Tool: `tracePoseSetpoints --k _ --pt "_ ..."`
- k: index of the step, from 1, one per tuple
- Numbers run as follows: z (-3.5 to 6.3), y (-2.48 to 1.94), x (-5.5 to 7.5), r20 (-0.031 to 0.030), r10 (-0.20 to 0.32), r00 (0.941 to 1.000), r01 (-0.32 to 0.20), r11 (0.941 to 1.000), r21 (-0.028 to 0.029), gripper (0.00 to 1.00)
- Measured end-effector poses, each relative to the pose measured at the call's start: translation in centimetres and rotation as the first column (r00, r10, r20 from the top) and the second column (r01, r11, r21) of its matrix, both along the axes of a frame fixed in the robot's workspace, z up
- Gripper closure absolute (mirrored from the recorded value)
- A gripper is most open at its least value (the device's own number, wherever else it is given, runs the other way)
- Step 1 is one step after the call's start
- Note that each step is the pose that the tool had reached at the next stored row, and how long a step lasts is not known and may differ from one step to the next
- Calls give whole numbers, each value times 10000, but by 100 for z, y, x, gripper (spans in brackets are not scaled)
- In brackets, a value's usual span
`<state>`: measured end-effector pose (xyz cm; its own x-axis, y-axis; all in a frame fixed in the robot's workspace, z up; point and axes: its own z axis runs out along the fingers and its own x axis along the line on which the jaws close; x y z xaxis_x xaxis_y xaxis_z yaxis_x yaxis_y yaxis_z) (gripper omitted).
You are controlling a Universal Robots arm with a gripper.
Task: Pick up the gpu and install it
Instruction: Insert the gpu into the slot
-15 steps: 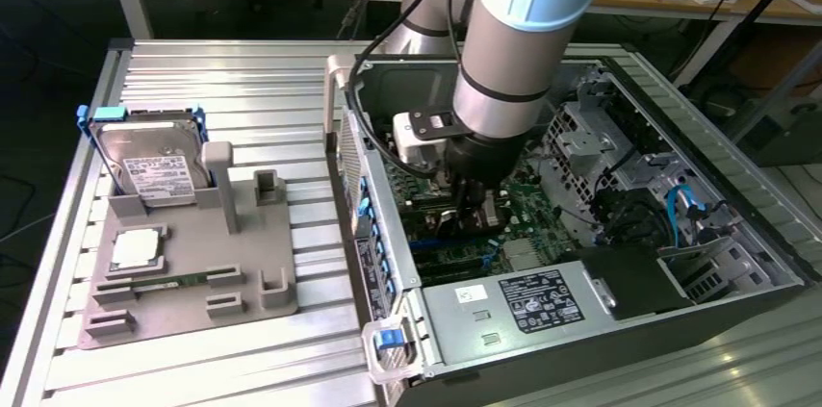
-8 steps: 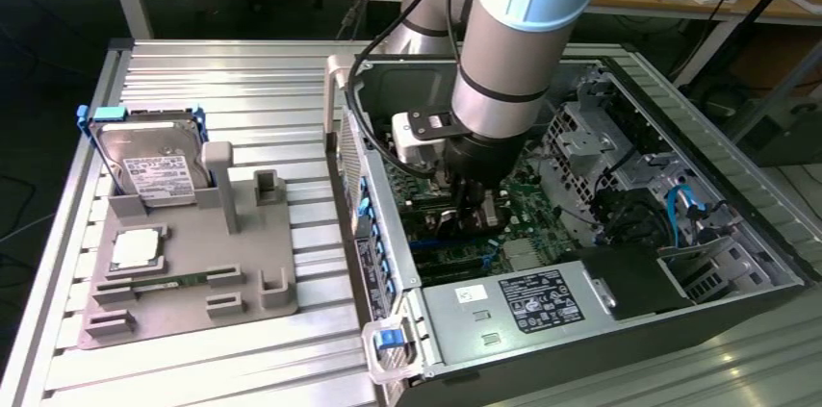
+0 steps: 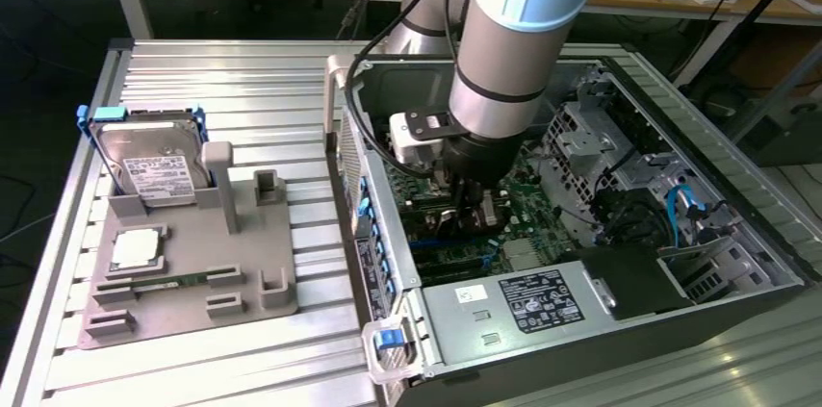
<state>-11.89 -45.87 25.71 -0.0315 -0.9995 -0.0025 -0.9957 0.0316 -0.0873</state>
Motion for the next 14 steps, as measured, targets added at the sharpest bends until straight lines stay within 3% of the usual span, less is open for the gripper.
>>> tracePoseSetpoints --k 14 --pt "-34 2 -7 -8 107 9999 -107 9999 0 73"
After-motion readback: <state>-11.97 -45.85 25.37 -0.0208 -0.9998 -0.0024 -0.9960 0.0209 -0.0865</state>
